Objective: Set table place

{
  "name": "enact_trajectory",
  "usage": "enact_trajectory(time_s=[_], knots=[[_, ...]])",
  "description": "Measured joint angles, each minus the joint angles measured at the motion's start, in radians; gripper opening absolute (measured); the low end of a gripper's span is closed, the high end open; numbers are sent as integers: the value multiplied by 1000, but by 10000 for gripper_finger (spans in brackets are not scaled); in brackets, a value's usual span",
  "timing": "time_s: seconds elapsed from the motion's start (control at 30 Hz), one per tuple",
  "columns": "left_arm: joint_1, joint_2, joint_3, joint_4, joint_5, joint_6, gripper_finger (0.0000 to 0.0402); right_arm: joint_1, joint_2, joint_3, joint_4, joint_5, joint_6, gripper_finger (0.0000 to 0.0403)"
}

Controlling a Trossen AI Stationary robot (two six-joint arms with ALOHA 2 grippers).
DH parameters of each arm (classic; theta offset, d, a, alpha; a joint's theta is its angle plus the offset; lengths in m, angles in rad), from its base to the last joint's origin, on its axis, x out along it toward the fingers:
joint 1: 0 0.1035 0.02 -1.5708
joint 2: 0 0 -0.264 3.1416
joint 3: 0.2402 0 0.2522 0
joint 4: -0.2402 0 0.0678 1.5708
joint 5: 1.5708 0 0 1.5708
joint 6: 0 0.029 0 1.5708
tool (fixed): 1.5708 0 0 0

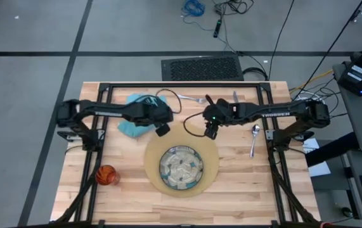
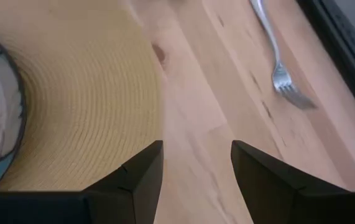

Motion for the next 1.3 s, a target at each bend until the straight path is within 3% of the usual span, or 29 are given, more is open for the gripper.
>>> enact_trajectory(time_s=[0.4,0.7,0.77,0.83,0.9,1.1,1.3], knots=[[-54,96,0,-91,-36,-77,145,-100,0,0,64,-2,-62,180],[-47,199,0,-116,-79,-53,143,-114,0,0,73,-6,-61,180],[-45,216,0,-119,-148,-32,123,-114,0,0,72,-8,-60,180],[-45,217,0,-117,-176,19,71,-114,0,0,72,-9,-59,180],[-45,210,1,-112,-176,36,20,-114,0,0,72,-7,-54,180],[-77,127,43,-139,-146,58,1,-114,0,0,101,43,29,180],[-159,-77,196,-262,-73,58,0,-113,-1,0,205,-126,-82,180]])
